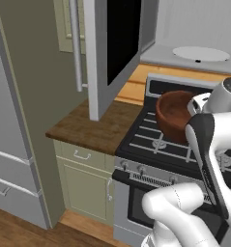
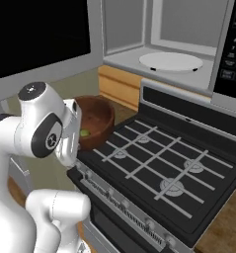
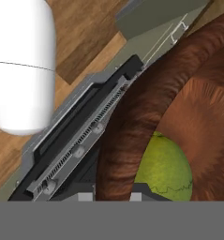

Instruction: Pick the lime from the sink and place it in the bowl. Then pick the bowl and place it in the microwave. Then close the microwave door and press the start button.

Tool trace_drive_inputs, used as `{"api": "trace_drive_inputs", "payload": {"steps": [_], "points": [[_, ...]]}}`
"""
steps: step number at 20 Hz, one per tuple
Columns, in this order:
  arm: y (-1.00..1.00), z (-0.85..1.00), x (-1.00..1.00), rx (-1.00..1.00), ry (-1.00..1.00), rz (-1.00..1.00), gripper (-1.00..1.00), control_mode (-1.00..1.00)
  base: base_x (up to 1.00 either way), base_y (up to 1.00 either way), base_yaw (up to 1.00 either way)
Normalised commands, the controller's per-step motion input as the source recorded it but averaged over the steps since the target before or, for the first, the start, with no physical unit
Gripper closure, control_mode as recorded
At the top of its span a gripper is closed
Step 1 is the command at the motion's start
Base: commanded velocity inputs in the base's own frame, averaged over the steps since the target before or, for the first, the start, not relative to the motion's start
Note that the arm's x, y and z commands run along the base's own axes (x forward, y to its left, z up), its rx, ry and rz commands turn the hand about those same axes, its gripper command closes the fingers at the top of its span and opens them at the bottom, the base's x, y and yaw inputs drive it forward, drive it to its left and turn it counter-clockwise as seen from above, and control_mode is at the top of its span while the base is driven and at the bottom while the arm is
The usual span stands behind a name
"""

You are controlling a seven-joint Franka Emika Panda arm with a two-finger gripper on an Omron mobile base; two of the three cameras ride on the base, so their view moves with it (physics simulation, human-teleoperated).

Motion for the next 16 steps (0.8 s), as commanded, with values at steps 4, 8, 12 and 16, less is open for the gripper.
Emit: {"api": "trace_drive_inputs", "payload": {"steps": [4, 8, 12, 16], "points": [[-0.07, 0.64, 0.01, 0.00, -0.04, -0.06, 1.00, -1.00, 0.00, 0.00, 0.00], [-0.34, 0.79, 0.01, 0.00, -0.13, -0.05, 1.00, -1.00, 0.00, 0.00, 0.00], [-0.21, 0.64, 0.30, 0.00, -0.06, -0.04, 1.00, -1.00, 0.00, 0.00, 0.00], [-0.12, 0.50, 0.73, 0.00, 0.01, -0.09, 1.00, -1.00, 0.00, 0.00, 0.00]]}}
